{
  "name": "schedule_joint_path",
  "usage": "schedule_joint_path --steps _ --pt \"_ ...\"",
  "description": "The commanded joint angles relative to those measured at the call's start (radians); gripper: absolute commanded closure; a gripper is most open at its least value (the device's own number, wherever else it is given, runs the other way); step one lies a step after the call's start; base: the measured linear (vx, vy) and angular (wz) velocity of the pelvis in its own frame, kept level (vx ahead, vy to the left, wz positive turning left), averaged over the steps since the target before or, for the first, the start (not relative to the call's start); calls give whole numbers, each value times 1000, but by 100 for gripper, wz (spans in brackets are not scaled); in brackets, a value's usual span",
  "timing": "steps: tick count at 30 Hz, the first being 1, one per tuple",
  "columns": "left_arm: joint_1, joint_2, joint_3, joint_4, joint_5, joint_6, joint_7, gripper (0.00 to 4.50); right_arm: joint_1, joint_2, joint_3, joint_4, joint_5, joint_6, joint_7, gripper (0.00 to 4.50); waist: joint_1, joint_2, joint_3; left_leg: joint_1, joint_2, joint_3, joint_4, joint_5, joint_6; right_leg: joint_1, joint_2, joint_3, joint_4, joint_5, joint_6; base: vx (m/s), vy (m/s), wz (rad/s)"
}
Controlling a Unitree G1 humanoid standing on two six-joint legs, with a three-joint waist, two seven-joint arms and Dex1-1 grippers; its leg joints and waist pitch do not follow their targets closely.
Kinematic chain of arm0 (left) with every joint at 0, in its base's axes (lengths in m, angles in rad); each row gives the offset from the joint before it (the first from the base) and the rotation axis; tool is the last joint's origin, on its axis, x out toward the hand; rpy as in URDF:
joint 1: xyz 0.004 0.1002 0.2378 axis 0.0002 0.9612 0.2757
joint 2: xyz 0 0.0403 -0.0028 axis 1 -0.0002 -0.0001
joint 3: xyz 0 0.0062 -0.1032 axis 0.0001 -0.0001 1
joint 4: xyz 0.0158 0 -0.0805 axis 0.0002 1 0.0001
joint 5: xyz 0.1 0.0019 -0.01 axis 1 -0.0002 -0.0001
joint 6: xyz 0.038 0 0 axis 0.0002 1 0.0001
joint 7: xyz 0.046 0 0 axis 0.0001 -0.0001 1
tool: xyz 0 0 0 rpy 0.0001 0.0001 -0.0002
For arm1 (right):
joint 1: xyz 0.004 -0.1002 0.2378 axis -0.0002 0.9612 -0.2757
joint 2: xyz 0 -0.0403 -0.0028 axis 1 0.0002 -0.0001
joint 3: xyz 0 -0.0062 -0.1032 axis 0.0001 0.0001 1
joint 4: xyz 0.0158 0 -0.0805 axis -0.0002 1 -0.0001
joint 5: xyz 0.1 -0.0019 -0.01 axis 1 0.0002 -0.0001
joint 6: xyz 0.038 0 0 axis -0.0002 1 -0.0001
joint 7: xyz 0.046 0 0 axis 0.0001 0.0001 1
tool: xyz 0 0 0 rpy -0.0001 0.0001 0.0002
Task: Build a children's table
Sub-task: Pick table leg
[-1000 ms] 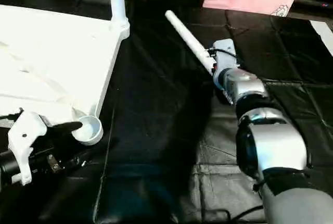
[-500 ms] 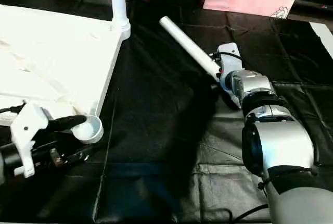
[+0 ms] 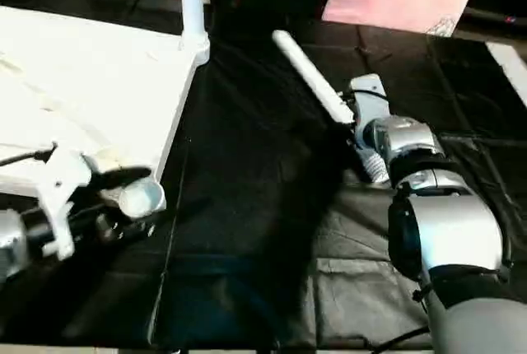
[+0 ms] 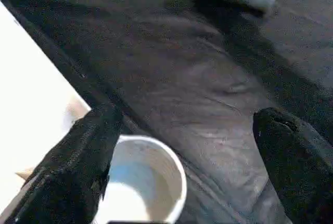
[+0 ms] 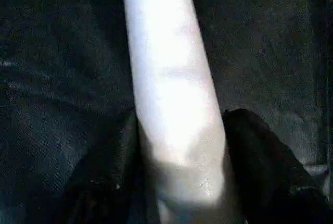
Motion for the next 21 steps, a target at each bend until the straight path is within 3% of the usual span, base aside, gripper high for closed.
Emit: schedule_joint_path --steps 1,2,3,4,5,7,8,10,14,16,17,18,21 --pt "-21 -11 -29 24 15 -28 7 0 16 -5 -20 17 15 14 15 229 2 26 -130 46 59 -14 -57 -54 -2 53 -53 43 -47 65 -316 0 0 0" --pt "-42 -22 -43 53 26 -46 10 0 16 -1 -28 14 22 7 18 235 2 34 -147 44 59 -16 -55 -59 -8 61 -54 40 -44 73 -323 0 0 0" --pt "-59 -31 -53 79 36 -60 13 0 16 3 -39 11 32 -3 15 242 5 30 -151 43 59 -16 -53 -66 -8 60 -53 39 -44 69 -323 0 0 0" --pt "-69 -36 -58 95 41 -70 13 0 16 6 -47 10 37 -8 8 252 7 38 -159 45 60 -17 -54 -89 -15 60 -55 38 -46 48 -321 0 0 0" --pt "-85 -51 -64 126 48 -87 16 0 17 10 -75 7 59 -9 -9 259 7 35 -160 41 59 -17 -53 -98 -17 62 -55 39 -46 36 -319 0 0 0" --pt "-111 -83 -74 166 59 -107 27 0 22 15 -114 3 91 -17 -41 264 7 62 -162 44 59 -19 -55 -152 -37 57 -54 38 -52 -7 -310 0 0 0" --pt "-116 -92 -76 174 61 -109 32 0 23 15 -119 1 95 -21 -46 265 7 56 -163 44 59 -18 -56 -176 -44 56 -52 38 -55 -32 -306 -61 19 2" --pt "-130 -111 -82 193 64 -119 41 0 27 16 -126 -4 105 -41 -46 267 11 81 -171 46 60 -25 -56 -250 -67 52 -57 37 -60 -126 -284 0 0 0" --pt "-176 -184 -111 259 84 -170 81 0 28 27 -212 -28 192 -44 -35 267 12 71 -178 53 60 -24 -55 -308 -69 45 -56 38 -73 -208 -254 -15 1 1" --pt "-198 -218 -121 288 104 -188 108 0 29 44 -256 -63 236 -96 -34 267 10 63 -181 45 62 -26 -58 -298 -68 47 -56 34 -74 -231 -236 0 0 0" --pt "-202 -223 -122 292 106 -190 112 0 29 48 -266 -70 247 -105 -32 267 10 65 -180 46 62 -26 -58 -304 -68 46 -58 34 -75 -245 -230 0 0 0" --pt "-209 -236 -125 296 110 -196 119 0 28 55 -289 -88 274 -104 -27 267 9 58 -181 44 63 -27 -58 -304 -69 45 -59 32 -76 -260 -220 0 0 0" --pt "-232 -281 -122 311 105 -201 150 0 65 81 -325 -201 352 -59 67 267 10 60 -184 43 63 -27 -59 -289 -60 45 -57 32 -75 -241 -206 0 0 0"
